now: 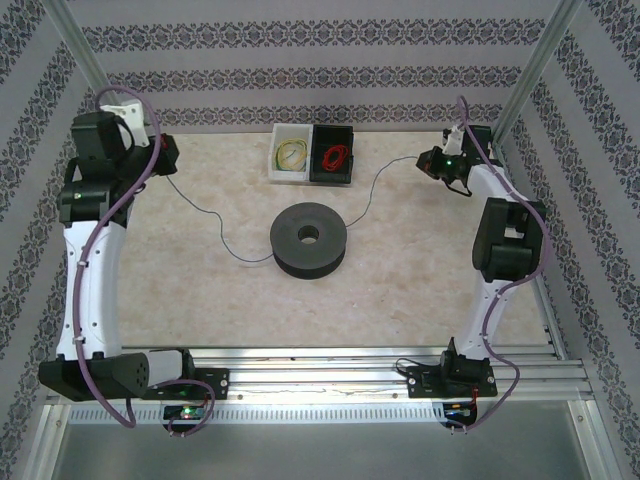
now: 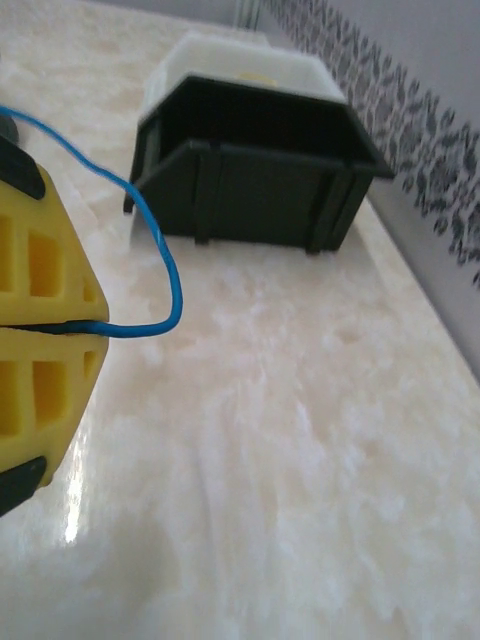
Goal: Wrap the cables
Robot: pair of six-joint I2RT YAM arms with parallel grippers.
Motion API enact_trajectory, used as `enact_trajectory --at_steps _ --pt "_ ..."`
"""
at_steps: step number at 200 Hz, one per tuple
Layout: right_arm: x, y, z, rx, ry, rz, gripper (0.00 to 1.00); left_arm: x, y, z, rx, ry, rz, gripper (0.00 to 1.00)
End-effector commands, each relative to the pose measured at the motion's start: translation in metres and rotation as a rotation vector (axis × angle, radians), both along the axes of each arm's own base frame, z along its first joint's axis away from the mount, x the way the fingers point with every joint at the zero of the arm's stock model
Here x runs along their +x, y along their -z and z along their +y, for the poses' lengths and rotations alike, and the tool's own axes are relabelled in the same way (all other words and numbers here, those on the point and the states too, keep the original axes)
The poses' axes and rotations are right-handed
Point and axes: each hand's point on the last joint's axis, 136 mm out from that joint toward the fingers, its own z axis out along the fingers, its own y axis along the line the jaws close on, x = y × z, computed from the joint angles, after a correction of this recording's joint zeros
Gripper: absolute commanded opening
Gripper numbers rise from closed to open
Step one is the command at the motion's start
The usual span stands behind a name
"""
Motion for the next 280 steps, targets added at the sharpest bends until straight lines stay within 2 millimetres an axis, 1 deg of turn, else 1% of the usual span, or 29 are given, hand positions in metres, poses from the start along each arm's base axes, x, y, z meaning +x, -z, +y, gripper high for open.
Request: enact_trajectory --at_steps 1,25,39,57,90,100,112,120,121,124,141,153,155,157,161,163,164,166,168,173,174,178,187,200,215,227,242,259,280 --pt "0.005 0.004 -0.011 -0.071 0.017 0.017 0.11 0.007 -0.021 -0.008 0.028 -0.007 -0.093 0.0" --pt "0.004 0.006 -0.009 -0.087 -0.001 0.029 0.33 0.011 -0.02 -0.008 0.052 -0.018 -0.088 0.0" --pt "0.003 0.004 -0.007 -0.091 -0.013 0.029 0.41 0.013 -0.02 -0.006 0.064 -0.03 -0.089 0.0" --pt "0.0 -0.003 -0.003 -0.089 -0.03 0.019 0.46 0.013 -0.023 -0.003 0.079 -0.045 -0.095 0.0" --pt "-0.015 -0.026 0.007 -0.08 -0.079 -0.012 0.6 0.01 -0.028 0.003 0.098 -0.077 -0.106 0.0" --pt "-0.02 -0.036 0.014 -0.079 -0.105 -0.032 0.63 0.008 -0.03 0.002 0.096 -0.078 -0.113 0.0" --pt "-0.028 -0.052 0.029 -0.084 -0.157 -0.071 0.67 0.008 -0.031 0.0 0.097 -0.076 -0.121 0.0" --pt "-0.033 -0.064 0.043 -0.096 -0.198 -0.105 0.69 0.009 -0.03 -0.001 0.098 -0.075 -0.119 0.0" --pt "-0.034 -0.065 0.047 -0.098 -0.208 -0.109 0.7 0.009 -0.03 -0.001 0.098 -0.074 -0.119 0.0" --pt "-0.035 -0.07 0.049 -0.102 -0.216 -0.121 0.71 0.009 -0.029 -0.003 0.098 -0.071 -0.118 0.0" --pt "-0.046 -0.101 0.096 -0.132 -0.343 -0.217 0.77 0.011 -0.028 -0.008 0.096 -0.05 -0.117 0.0" --pt "-0.056 -0.125 0.141 -0.144 -0.452 -0.305 0.86 0.014 -0.024 -0.013 0.089 -0.027 -0.109 0.0" --pt "-0.059 -0.13 0.154 -0.149 -0.482 -0.327 0.88 0.014 -0.024 -0.014 0.087 -0.023 -0.107 0.0" --pt "-0.059 -0.133 0.157 -0.151 -0.49 -0.337 0.88 0.014 -0.024 -0.014 0.086 -0.022 -0.108 0.0" --pt "-0.065 -0.142 0.179 -0.161 -0.535 -0.373 0.91 0.015 -0.022 -0.015 0.084 -0.017 -0.106 0.0" --pt "-0.066 -0.146 0.186 -0.165 -0.551 -0.388 0.92 0.015 -0.022 -0.016 0.083 -0.015 -0.106 0.0" --pt "-0.066 -0.146 0.186 -0.165 -0.551 -0.388 0.92 0.015 -0.022 -0.016 0.082 -0.014 -0.106 0.0" --pt "-0.07 -0.149 0.199 -0.17 -0.58 -0.407 0.93 0.015 -0.022 -0.017 0.081 -0.013 -0.105 0.0" --pt "-0.071 -0.151 0.203 -0.17 -0.589 -0.414 0.94 0.015 -0.022 -0.017 0.08 -0.013 -0.105 0.0" --pt "-0.077 -0.159 0.223 -0.168 -0.639 -0.452 0.94 0.016 -0.021 -0.017 0.079 -0.013 -0.106 0.0" --pt "-0.079 -0.162 0.231 -0.165 -0.66 -0.469 0.95 0.016 -0.021 -0.017 0.078 -0.012 -0.105 0.0" --pt "-0.087 -0.168 0.25 -0.156 -0.709 -0.499 0.96 0.016 -0.02 -0.017 0.077 -0.013 -0.104 0.0" --pt "-0.1 -0.177 0.285 -0.148 -0.796 -0.558 0.97 0.016 -0.019 -0.017 0.073 -0.013 -0.105 0.0" --pt "-0.116 -0.187 0.329 -0.139 -0.899 -0.642 0.97 0.016 -0.019 -0.019 0.067 -0.008 -0.106 0.0" --pt "-0.129 -0.186 0.373 -0.139 -0.988 -0.701 0.96 0.016 -0.018 -0.019 0.063 -0.007 -0.106 0.0" --pt "-0.135 -0.183 0.399 -0.131 -1.043 -0.73 0.96 0.016 -0.019 -0.019 0.062 -0.01 -0.109 0.0" --pt "-0.141 -0.181 0.422 -0.092 -1.098 -0.747 0.94 0.014 -0.019 -0.018 0.064 -0.011 -0.11 0.0" --pt "-0.149 -0.177 0.438 -0.064 -1.149 -0.763 0.94 0.013 -0.022 -0.018 0.066 -0.012 -0.114 0.0" --pt "-0.16 -0.174 0.449 -0.046 -1.207 -0.789 0.93 0.012 -0.024 -0.018 0.07 -0.013 -0.117 0.0"
